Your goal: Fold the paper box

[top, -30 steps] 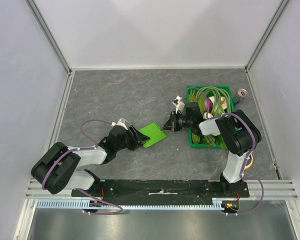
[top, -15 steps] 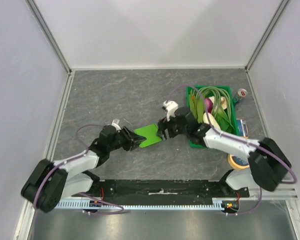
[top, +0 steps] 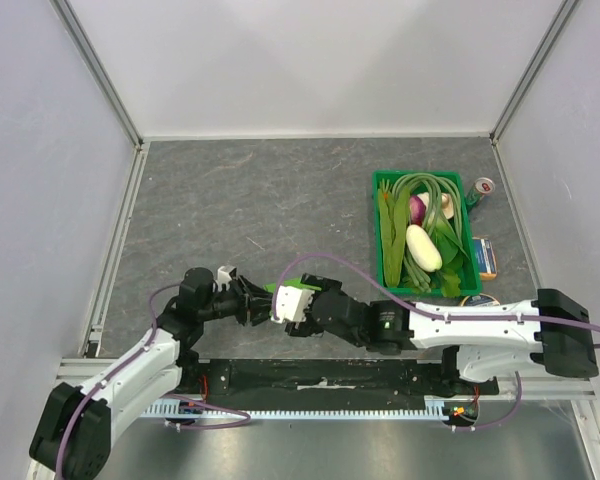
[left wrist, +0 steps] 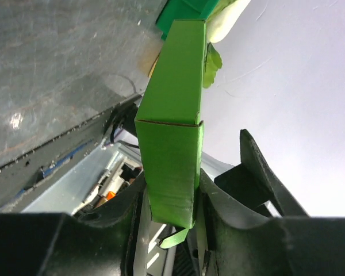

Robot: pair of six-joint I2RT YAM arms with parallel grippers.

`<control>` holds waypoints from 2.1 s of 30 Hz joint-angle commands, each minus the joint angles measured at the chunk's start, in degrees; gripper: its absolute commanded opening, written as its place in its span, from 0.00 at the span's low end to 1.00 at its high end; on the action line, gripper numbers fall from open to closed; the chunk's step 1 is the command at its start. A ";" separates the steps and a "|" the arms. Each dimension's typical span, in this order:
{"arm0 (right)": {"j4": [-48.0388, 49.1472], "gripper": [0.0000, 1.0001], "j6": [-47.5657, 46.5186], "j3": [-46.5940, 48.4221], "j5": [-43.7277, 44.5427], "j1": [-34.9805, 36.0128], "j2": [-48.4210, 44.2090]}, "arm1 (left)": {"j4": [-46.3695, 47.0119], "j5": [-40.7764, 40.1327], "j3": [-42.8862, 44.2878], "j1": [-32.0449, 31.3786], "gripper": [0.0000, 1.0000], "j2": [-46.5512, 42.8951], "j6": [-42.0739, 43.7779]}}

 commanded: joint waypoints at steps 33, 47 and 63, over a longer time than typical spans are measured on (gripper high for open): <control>-1.11 0.29 -4.62 -1.44 14.43 3.06 0.81 | -15.56 -13.81 6.50 2.63 0.86 -8.63 26.56; -22.20 0.30 7.87 14.11 -19.74 -14.07 13.72 | -26.52 -24.47 19.78 -0.26 0.52 -4.20 56.64; -28.72 0.31 3.92 19.13 -29.62 -21.55 20.23 | -14.37 -39.06 23.73 -14.51 0.38 7.78 69.74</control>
